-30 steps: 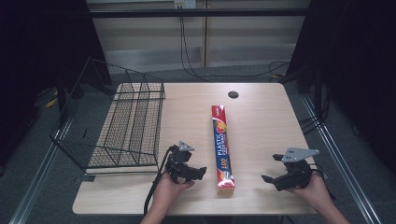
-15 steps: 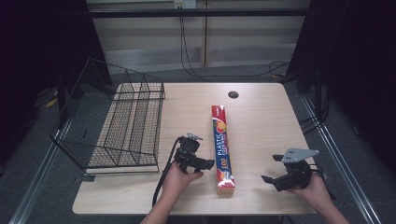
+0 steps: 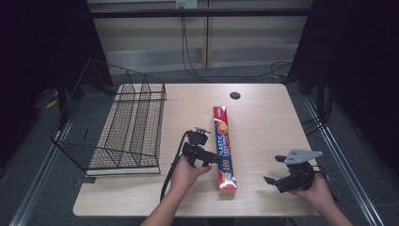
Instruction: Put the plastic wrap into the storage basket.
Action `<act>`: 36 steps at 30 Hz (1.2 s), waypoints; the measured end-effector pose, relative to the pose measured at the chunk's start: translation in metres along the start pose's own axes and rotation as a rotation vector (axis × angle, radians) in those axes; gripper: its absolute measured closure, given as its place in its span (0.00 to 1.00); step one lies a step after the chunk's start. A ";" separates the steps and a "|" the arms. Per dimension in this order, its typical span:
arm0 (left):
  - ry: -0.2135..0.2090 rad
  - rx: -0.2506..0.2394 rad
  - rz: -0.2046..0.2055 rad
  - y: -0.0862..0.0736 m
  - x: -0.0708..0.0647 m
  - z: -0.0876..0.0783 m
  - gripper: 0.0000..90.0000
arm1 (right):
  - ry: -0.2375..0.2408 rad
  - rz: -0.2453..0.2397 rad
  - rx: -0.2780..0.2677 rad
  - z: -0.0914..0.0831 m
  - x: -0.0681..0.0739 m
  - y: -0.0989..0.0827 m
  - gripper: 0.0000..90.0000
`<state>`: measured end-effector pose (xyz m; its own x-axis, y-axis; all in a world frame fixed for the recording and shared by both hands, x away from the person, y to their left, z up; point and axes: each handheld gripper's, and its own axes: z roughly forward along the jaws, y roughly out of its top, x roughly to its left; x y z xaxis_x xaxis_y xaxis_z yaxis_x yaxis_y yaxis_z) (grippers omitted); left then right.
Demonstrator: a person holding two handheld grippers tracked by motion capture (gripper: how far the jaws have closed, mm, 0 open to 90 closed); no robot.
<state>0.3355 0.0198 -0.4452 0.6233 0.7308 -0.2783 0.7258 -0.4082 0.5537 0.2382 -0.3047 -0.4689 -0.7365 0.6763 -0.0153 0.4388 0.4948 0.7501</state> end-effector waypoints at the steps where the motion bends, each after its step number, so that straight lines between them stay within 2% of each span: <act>1: -0.001 0.002 0.003 0.002 0.001 0.000 0.13 | 0.000 0.000 -0.001 0.000 0.000 0.000 0.11; 5: 0.001 -0.011 -0.021 0.005 0.003 0.002 0.13 | 0.000 0.001 -0.004 0.000 0.000 0.000 0.11; 7: 0.010 0.002 -0.013 0.008 0.005 0.002 0.12 | 0.000 0.002 -0.003 0.000 0.000 0.000 0.11; 10: 0.010 -0.012 -0.025 0.011 0.003 0.003 0.12 | 0.003 0.003 -0.004 0.000 0.000 0.000 0.11; 13: 0.016 -0.001 -0.016 0.017 0.003 0.005 0.12 | 0.001 0.003 -0.006 0.000 0.000 0.000 0.11; 14: 0.013 -0.003 -0.025 0.018 0.002 0.007 0.12 | 0.001 0.008 -0.009 0.000 0.000 0.000 0.11; 16: 0.013 0.009 -0.010 0.019 0.004 0.007 0.12 | 0.001 0.007 -0.014 0.000 0.000 0.000 0.11; 18: -0.013 -0.013 -0.050 0.022 0.004 0.009 0.12 | 0.000 0.009 -0.015 0.000 0.000 0.000 0.11; 20: -0.021 -0.016 -0.050 0.023 0.003 0.010 0.12 | -0.001 0.009 -0.014 0.000 0.000 0.000 0.11; 21: -0.010 -0.017 -0.046 0.025 0.001 0.013 0.12 | -0.001 0.011 -0.012 0.000 0.000 0.000 0.11; 22: -0.010 -0.014 -0.055 0.026 0.000 0.015 0.12 | 0.002 0.009 -0.014 0.000 0.000 0.000 0.11; 24: -0.009 0.001 -0.049 0.027 0.001 0.016 0.13 | 0.000 0.012 -0.011 0.000 0.000 0.000 0.11; 25: -0.020 -0.006 -0.066 0.029 -0.001 0.018 0.13 | 0.001 0.008 -0.016 -0.001 0.000 0.000 0.11; 28: -0.029 -0.008 -0.068 0.034 -0.004 0.020 0.13 | 0.006 0.007 -0.020 -0.002 -0.001 0.000 0.12; 32: -0.020 -0.010 -0.075 0.038 -0.007 0.023 0.13 | 0.005 0.008 -0.018 -0.002 -0.001 0.000 0.12; 33: -0.007 -0.021 -0.091 0.040 -0.009 0.026 0.13 | 0.002 0.008 -0.017 -0.002 -0.001 0.000 0.12; 36: 0.002 -0.025 -0.087 0.041 -0.009 0.027 0.14 | 0.005 0.012 -0.016 -0.002 -0.001 0.000 0.12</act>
<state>0.3681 -0.0182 -0.4410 0.5572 0.7642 -0.3248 0.7700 -0.3292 0.5465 0.2379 -0.3059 -0.4675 -0.7338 0.6793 -0.0025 0.4395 0.4775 0.7608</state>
